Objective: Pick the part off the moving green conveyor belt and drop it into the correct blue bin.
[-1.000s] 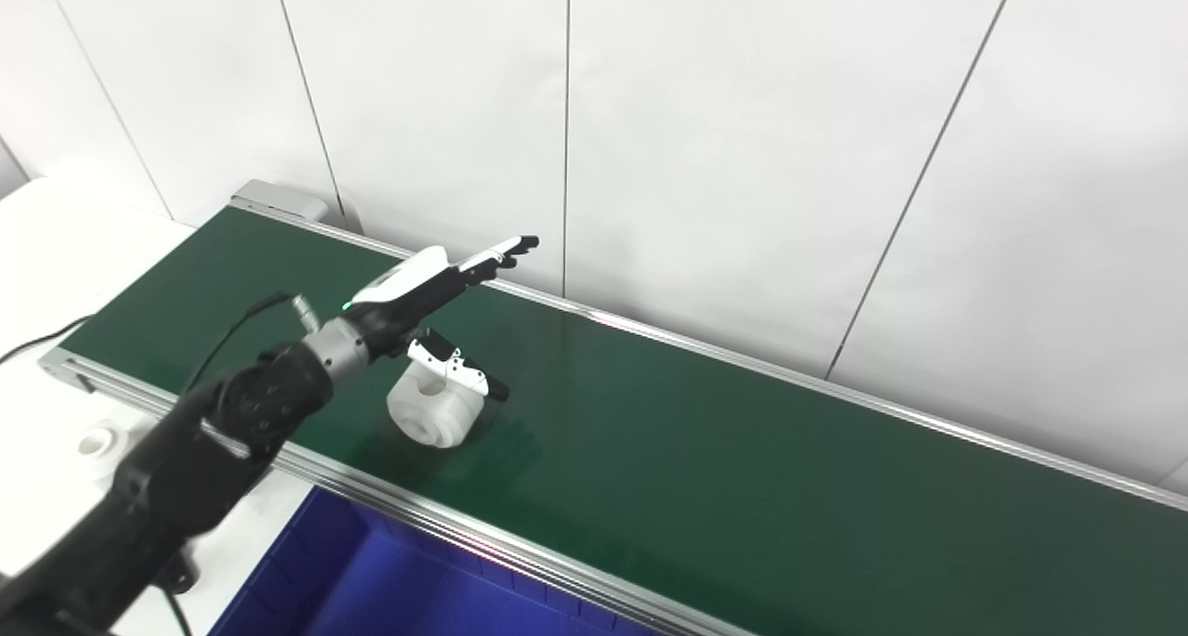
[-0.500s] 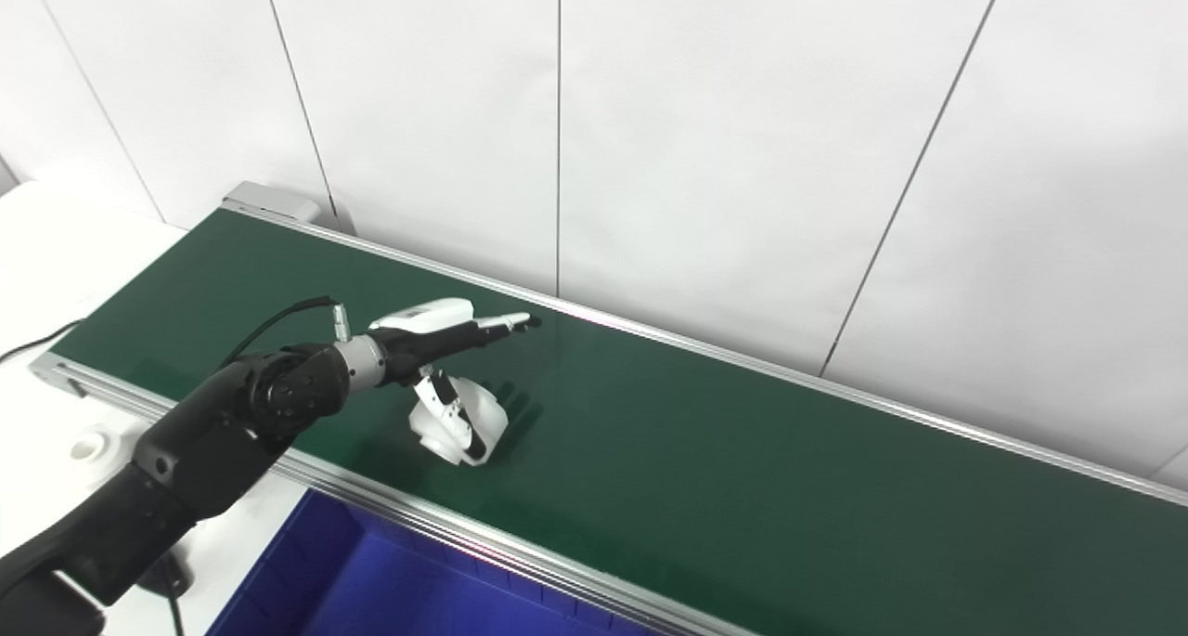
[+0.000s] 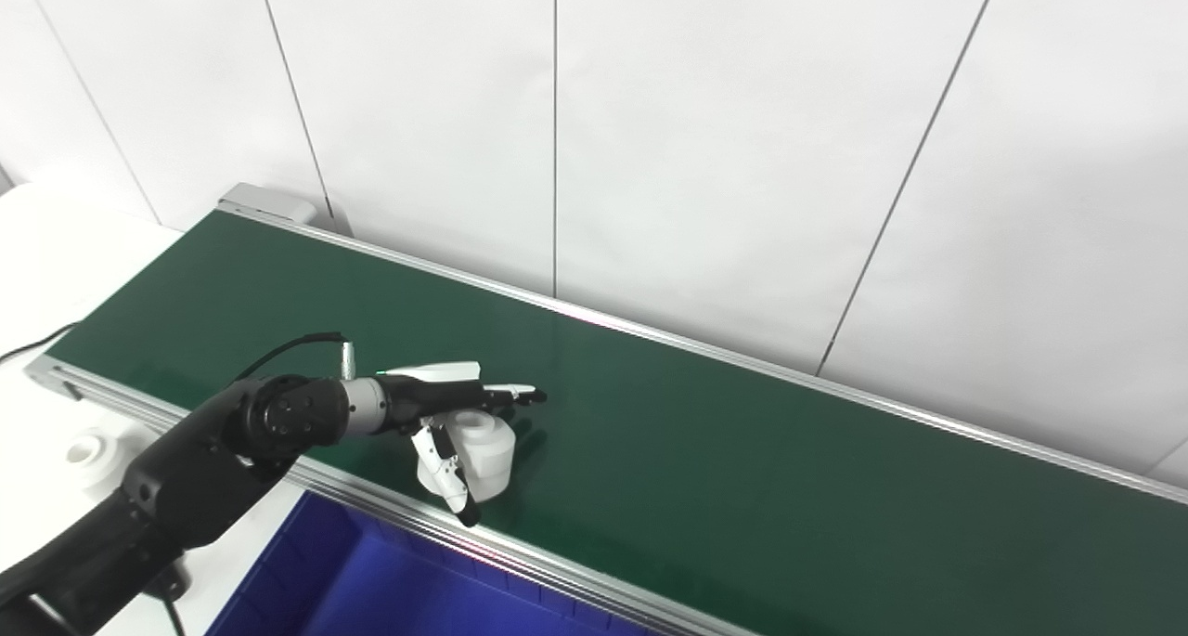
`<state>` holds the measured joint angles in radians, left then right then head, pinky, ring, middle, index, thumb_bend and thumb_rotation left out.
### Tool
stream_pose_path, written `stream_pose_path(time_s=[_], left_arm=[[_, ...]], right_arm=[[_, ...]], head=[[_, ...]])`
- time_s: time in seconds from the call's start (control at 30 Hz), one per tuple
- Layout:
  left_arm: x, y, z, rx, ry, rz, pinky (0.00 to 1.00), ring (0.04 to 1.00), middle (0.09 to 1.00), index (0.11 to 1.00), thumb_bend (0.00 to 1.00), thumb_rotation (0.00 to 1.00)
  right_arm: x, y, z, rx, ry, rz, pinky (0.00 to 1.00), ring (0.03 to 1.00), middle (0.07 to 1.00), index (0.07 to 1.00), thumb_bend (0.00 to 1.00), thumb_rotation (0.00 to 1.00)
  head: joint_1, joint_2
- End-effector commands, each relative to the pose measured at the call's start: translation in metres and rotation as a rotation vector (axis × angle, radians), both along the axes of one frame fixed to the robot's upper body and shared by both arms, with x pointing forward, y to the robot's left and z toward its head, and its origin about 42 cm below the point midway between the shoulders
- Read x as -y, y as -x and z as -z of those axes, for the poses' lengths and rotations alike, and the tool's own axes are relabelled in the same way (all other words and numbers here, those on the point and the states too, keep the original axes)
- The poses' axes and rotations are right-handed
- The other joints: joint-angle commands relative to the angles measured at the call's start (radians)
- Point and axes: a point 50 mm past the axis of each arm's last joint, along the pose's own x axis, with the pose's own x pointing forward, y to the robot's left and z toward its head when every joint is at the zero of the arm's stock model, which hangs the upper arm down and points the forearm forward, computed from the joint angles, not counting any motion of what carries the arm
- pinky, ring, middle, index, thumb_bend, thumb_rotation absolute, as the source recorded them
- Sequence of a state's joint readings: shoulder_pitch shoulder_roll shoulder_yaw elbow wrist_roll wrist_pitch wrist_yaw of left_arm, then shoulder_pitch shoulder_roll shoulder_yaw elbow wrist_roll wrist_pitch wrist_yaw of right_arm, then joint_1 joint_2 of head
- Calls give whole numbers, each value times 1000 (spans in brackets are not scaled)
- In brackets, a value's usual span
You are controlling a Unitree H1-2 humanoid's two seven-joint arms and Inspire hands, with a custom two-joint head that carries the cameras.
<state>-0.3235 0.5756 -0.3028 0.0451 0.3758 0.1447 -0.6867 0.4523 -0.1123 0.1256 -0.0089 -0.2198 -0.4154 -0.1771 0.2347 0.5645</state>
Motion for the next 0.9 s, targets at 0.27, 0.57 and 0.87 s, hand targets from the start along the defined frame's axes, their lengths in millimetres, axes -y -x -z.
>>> stream_pose_path(time_s=[0.27,0.57,0.87], left_arm=[[-9,20,21,351,-33,-9,260,315,491,509,529,0],[-11,23,21,522,26,-2,266,415,498,490,500,0],[-10,41,18,698,227,-34,265,396,483,506,498,0]], right_arm=[[-3,2,-12,60,-21,-7,253,370,888,887,707,330],[-4,2,-12,68,-18,-13,323,482,902,887,691,323],[-7,4,-17,61,-15,-8,314,454,898,888,694,317]], head=[[-1,9],[-1,13],[-29,47]])
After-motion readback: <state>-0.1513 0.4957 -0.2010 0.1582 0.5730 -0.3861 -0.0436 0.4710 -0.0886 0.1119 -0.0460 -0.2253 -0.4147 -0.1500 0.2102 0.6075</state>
